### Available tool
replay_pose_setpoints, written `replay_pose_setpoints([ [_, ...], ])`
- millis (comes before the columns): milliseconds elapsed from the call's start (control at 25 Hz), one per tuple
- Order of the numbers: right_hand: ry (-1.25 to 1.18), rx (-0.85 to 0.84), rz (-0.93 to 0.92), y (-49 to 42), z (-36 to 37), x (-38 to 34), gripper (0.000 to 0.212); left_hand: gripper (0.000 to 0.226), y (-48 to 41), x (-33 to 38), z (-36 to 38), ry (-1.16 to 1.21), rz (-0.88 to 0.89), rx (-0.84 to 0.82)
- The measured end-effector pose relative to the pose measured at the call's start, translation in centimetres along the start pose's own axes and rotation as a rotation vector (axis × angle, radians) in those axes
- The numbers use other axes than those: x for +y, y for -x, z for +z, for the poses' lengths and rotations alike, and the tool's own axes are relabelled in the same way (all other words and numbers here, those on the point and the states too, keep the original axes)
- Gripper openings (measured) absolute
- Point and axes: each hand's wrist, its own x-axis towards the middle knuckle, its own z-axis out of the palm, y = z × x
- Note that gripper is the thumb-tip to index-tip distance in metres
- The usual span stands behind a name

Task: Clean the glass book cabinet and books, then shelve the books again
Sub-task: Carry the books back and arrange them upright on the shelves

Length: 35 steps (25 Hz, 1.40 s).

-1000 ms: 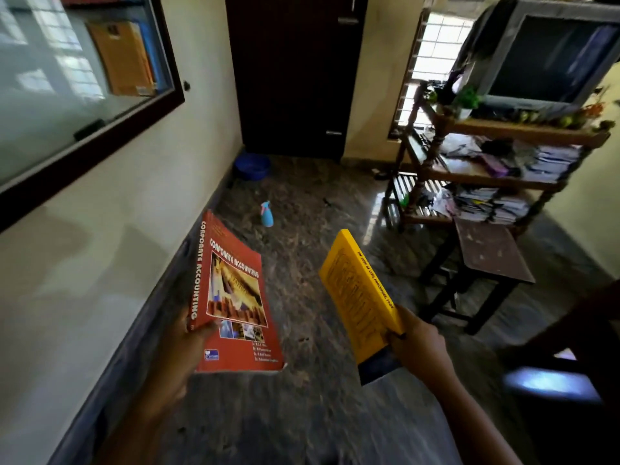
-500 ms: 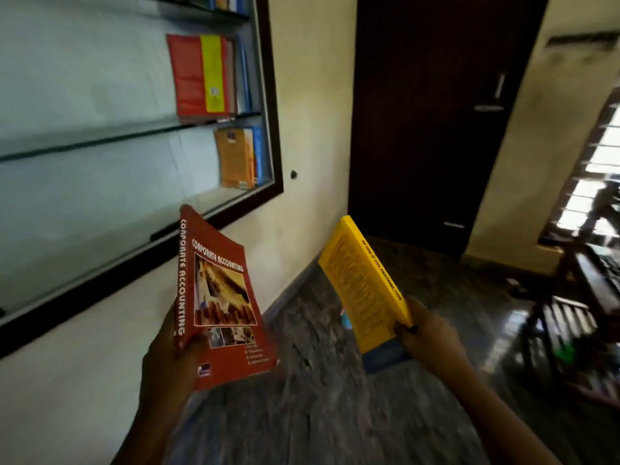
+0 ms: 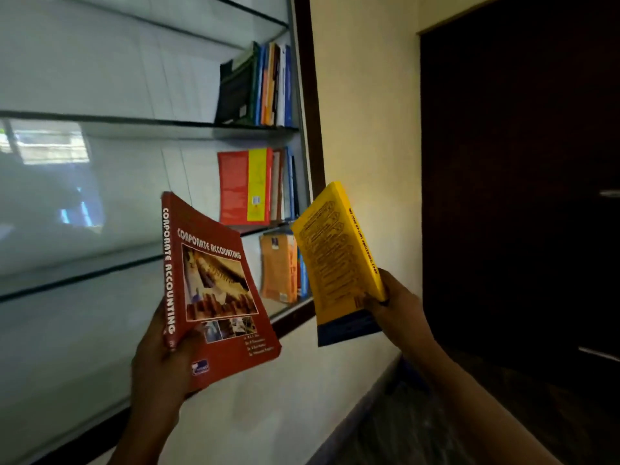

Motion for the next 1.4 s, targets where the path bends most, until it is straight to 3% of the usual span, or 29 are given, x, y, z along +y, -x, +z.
replay_pose_setpoints([
  [400,-0.588,0.039,-0.262,-26.6,3.2,-0.5,0.032,0.053,-16.5,6.1,12.8,-0.072,0.359,0.264],
  [760,-0.908,0.033,-0.476,-43.3,6.8,-11.6,0.034,0.050,-27.8,12.7,19.4,-0.262,0.624,0.549],
  [1000,-0.687,0.122,-0.449,-50.0,13.6,-21.6,0.058,0.057,-35.4,15.9,19.7,-0.502,0.715,0.695],
  [1240,-0.150,0.273,-0.456,-52.4,19.0,-22.5,0.042,0.056,-39.9,17.3,19.3,-0.610,0.733,0.696],
  [1400,-0.161,0.362,-0.496,-53.7,20.1,-22.4,0.036,0.052,-41.7,18.4,19.8,-0.589,0.792,0.668],
])
